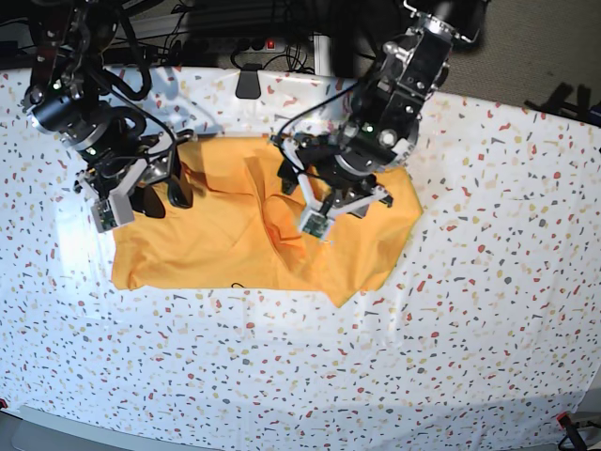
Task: Fold the T-shirt properly
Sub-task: 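Release the folded end and regrasp the fold with the left gripper, then release the right gripper and move it toward the shirt's other end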
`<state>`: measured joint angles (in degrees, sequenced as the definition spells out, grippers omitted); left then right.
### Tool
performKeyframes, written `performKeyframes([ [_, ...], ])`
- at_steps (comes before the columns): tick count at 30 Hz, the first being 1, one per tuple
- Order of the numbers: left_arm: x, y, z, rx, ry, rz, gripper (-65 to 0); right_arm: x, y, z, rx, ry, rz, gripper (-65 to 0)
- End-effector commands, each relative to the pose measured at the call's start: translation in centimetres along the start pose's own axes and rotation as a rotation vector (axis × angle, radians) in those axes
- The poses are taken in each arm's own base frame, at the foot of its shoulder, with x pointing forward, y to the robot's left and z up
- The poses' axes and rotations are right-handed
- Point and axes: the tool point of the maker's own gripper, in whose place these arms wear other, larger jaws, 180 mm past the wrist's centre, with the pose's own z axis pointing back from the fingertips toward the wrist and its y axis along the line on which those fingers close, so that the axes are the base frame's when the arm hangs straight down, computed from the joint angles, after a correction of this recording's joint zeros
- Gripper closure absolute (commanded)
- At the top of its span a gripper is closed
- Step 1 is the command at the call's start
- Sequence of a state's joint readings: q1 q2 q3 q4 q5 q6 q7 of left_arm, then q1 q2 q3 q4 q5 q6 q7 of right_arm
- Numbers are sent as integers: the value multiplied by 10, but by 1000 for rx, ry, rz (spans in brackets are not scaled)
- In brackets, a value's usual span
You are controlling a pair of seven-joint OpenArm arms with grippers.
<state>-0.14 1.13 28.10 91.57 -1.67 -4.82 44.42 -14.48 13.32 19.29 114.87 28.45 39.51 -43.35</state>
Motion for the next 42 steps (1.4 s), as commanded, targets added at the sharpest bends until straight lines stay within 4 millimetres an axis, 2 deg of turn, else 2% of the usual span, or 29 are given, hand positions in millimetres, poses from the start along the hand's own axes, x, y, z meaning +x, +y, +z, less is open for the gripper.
performKeyframes([
  [1,21,-12,2,-29,-63,-17,-356,19,1,3,6,-75,24,-261],
  [4,25,-30,1,-68,-77,-57,-356,30,1,4,6,-131,24,-261],
  [6,27,-34,1,-77,-75,-73,-356,33,1,4,6,-148,25,-261],
  [14,26,-17,0,-20,15,-130,-356,43,-21,10,-24,-134,-14,-261],
  [17,20,-15,0,-14,52,-131,-357,61,-33,17,-33,-182,-44,-261],
  [20,23,-15,0,-14,42,-133,-357,80,-43,25,-34,-252,-70,-261],
  [22,25,-12,0,0,37,-145,-357,86,-54,29,-67,-260,-65,-261],
  [24,29,-5,0,31,34,-170,-357,79,-66,30,-122,-208,-47,-262],
  [28,37,8,1,95,26,-224,-357,66,-82,31,-205,-130,-17,-409],
  [29,38,10,1,102,24,-229,-357,65,-84,31,-214,-123,-12,-422],
  [33,38,10,1,101,24,-228,-357,65,-97,33,-278,-97,20,-419],
  [37,38,10,1,101,24,-229,-357,71,-132,38,-401,-107,-12,-418],
  [39,38,10,1,102,25,-229,-357,64,-149,35,-416,-81,-50,-415],
  [42,37,10,1,102,28,-228,-357,37,-174,25,-413,-2,-128,-415],
])
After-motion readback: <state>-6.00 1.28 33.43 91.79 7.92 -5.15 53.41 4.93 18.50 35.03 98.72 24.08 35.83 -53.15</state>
